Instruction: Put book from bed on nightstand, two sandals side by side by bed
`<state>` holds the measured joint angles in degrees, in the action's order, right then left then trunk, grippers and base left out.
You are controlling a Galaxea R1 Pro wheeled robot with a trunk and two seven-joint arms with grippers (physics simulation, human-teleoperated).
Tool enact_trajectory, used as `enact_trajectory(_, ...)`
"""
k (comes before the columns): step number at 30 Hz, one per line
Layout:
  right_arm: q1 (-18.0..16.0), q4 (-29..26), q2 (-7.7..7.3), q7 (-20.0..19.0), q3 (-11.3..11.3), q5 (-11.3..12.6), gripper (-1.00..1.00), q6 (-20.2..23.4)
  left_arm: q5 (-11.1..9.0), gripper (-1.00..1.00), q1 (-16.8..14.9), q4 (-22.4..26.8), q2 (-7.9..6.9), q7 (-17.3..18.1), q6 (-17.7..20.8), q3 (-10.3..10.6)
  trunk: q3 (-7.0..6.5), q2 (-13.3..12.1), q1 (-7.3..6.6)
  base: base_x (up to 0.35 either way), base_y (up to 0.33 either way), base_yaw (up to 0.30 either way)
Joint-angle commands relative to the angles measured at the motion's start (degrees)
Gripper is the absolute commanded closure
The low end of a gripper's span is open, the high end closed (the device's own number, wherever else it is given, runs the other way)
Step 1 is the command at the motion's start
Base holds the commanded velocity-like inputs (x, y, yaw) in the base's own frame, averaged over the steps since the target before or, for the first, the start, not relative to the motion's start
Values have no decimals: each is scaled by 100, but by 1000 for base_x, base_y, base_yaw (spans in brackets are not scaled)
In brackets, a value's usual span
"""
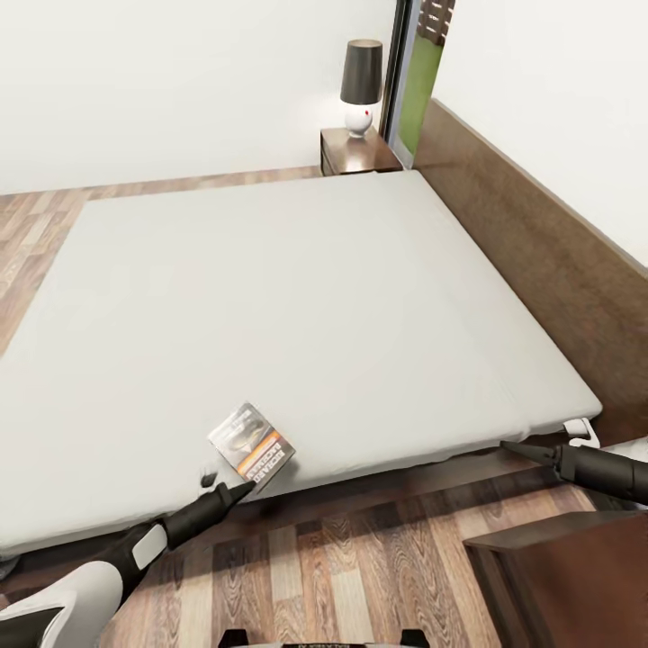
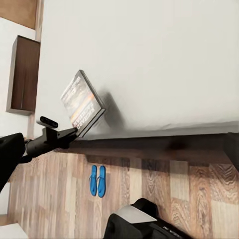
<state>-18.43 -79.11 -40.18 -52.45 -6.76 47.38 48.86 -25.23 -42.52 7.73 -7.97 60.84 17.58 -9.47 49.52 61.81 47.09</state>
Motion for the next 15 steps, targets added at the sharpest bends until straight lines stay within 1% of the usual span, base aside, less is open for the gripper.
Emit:
enact_trajectory(1,-3,1,-1,-7,-2,9,-100,27,49,100,-2,-7,-31,128,59,-23,-15,-39,-22,0,0,0)
enact_trajectory(2,-3,1,0,-5,2,9,-100,27,101,100,0,-19,-86,335,60,-19,-33,-79,-44,0,0,0)
enact_trajectory(3,-3,1,0,-4,2,9,-100,27,286,100,3,-71,-204,671,58,-14,-51,-119,-66,0,0,0)
enact_trajectory(4,-3,1,1,-3,1,8,-100,27,403,100,4,-124,-268,783,56,-13,-69,-159,-88,0,0,0)
enact_trajectory(5,-3,1,1,-3,0,8,-100,27,581,100,5,-260,-367,895,36,-12,-87,-199,-110,0,0,0)
enact_trajectory(7,-3,1,1,-3,0,8,-100,27,751,100,6,-474,-473,1009,-46,-12,-123,-280,-154,0,0,0)
enact_trajectory(9,-3,1,1,1,1,8,-100,27,829,100,10,-577,-549,1088,-195,-12,-159,-360,-198,0,0,0)
enact_trajectory(10,-3,2,1,4,4,8,-100,25,873,100,30,-614,-588,1132,-342,-10,-177,-400,-220,0,0,0)
enact_trajectory(11,-3,1,32,14,6,8,-100,21,953,100,172,-654,-647,1263,-691,-11,-195,-440,-242,0,0,0)
enact_trajectory(13,-3,5,137,20,7,8,-100,19,1006,100,345,-668,-737,1443,-934,-11,-231,-520,-286,0,0,0)
enact_trajectory(14,-3,8,178,21,7,7,-100,19,1014,100,376,-670,-775,1486,-969,-11,-248,-560,-308,0,0,0)
enact_trajectory(15,-3,28,311,22,8,-29,-100,19,1030,100,436,-675,-903,1601,-1037,-11,-266,-600,-330,0,0,0)
